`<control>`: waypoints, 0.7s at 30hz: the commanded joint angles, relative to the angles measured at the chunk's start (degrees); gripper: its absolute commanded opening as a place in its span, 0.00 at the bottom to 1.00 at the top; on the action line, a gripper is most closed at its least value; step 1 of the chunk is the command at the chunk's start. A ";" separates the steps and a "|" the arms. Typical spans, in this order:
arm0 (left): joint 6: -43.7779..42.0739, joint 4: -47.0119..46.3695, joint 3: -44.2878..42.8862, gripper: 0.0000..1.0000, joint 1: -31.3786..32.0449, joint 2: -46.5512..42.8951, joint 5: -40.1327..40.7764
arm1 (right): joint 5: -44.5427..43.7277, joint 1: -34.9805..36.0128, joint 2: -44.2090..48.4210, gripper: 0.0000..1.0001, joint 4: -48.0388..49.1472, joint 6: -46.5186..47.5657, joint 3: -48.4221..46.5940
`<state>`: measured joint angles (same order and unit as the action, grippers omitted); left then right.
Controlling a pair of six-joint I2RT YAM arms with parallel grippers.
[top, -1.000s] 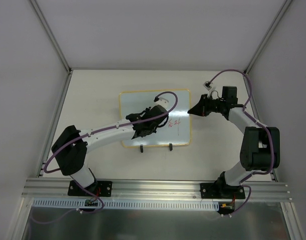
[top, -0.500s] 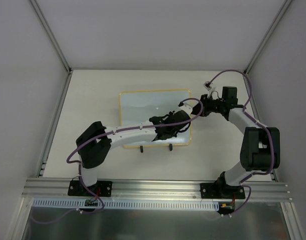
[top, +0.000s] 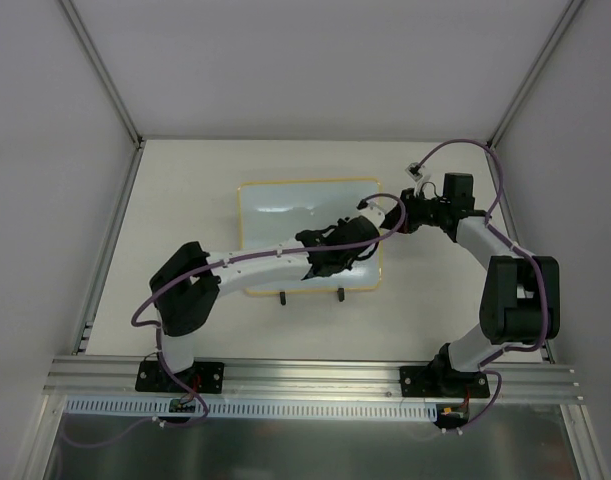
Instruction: Erase the whiteboard
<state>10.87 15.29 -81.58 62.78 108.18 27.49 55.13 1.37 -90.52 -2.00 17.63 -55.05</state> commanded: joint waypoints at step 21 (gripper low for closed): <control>-7.54 0.27 -6.23 0.00 0.58 7.84 -0.68 | -3.89 0.22 3.33 0.00 -0.20 2.68 0.03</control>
<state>2.20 14.13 -89.97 63.05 113.36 29.82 53.36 1.43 -90.04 -2.50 17.61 -54.94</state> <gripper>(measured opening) 0.214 0.064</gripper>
